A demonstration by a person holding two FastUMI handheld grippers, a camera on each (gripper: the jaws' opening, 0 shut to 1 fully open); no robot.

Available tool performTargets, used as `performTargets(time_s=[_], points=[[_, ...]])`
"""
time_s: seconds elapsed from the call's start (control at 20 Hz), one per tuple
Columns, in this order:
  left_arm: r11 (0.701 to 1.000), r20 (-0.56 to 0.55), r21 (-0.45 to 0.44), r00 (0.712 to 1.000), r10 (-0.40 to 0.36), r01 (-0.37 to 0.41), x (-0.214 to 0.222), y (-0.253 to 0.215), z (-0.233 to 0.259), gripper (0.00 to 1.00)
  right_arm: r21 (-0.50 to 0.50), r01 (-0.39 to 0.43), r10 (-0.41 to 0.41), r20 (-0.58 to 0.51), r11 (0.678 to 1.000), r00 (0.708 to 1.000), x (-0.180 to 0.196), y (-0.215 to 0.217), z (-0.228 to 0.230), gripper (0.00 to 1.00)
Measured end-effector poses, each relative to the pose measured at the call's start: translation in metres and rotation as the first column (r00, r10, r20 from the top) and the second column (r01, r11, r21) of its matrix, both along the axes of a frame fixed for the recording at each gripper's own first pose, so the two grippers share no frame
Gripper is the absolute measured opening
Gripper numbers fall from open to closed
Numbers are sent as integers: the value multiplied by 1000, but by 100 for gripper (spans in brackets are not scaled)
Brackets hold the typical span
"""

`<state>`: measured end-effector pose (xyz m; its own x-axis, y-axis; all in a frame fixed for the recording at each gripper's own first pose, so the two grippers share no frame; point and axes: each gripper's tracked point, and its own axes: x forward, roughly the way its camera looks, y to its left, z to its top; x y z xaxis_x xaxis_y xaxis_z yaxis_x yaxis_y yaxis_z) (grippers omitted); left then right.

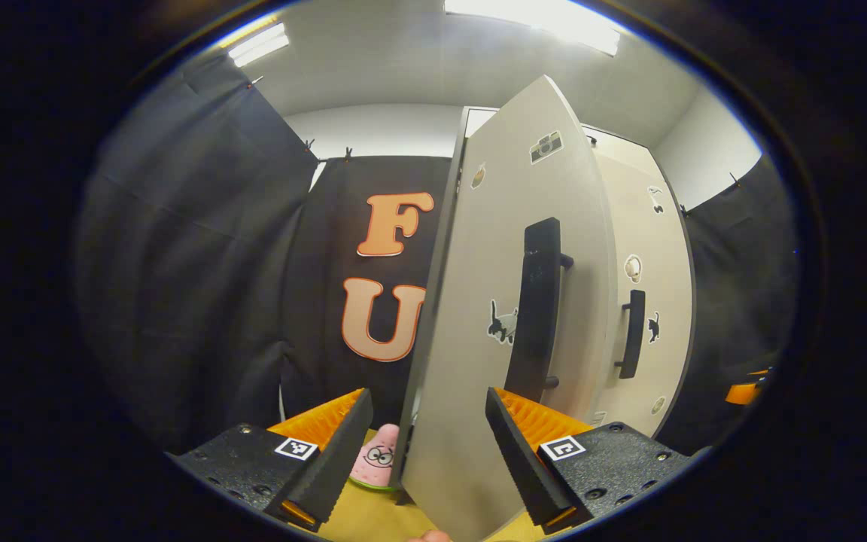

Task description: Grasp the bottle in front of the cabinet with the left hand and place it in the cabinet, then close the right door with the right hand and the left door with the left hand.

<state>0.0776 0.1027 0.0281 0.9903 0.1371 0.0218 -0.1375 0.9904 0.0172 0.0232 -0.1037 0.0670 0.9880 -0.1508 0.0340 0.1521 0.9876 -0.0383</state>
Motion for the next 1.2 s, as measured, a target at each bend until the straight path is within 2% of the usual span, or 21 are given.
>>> performTargets(time_s=[0.1,0.45,0.9,1.1,1.2], points=[[999,-6,-29,999,-40,40,6,-14,-3,94,-3,21,-21,-1,1000,1000,-6,-5,0,96],[989,29,-16,988,-150,150,33,-63,6,94,8,100,-100,15,995,995,-30,-28,4,96],[983,22,8,983,-185,185,76,-89,3,96,24,176,-177,32,984,984,-54,-53,6,96],[983,6,6,983,-185,185,87,-95,-3,92,36,195,-196,27,980,980,-59,-62,5,96],[982,4,3,982,-188,188,91,-98,-4,94,36,201,-202,26,979,979,-59,-66,4,96]])
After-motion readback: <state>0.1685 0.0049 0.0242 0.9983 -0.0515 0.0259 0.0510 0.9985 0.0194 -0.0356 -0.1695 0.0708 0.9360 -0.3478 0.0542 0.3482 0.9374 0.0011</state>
